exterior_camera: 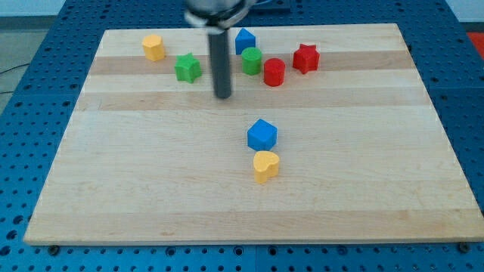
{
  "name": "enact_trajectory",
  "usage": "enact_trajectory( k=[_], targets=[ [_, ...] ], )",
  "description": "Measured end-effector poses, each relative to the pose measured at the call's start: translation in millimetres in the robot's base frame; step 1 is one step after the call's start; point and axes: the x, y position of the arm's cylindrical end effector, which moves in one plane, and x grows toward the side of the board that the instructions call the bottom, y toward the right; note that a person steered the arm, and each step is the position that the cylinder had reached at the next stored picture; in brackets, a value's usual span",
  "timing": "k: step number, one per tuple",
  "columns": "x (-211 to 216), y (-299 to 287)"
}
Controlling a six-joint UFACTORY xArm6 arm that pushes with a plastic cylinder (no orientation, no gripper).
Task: Move the green star towards the top right of the board
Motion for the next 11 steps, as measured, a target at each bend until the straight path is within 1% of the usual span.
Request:
enact_trajectory(
  k=[1,2,3,4,6,7,8,9,10,11],
  targets=[
    [-40.7,-43.5],
    [-82.2,-45.5],
    [-73.5,-93.1],
    [-97.6,-93.1],
    [-97.1,29.2],
    [-94.4,7.9],
    [-102.1,-38.1],
    [-119.5,8.4],
    [-120.4,52.8],
    [-107.6,111.8]
  ],
)
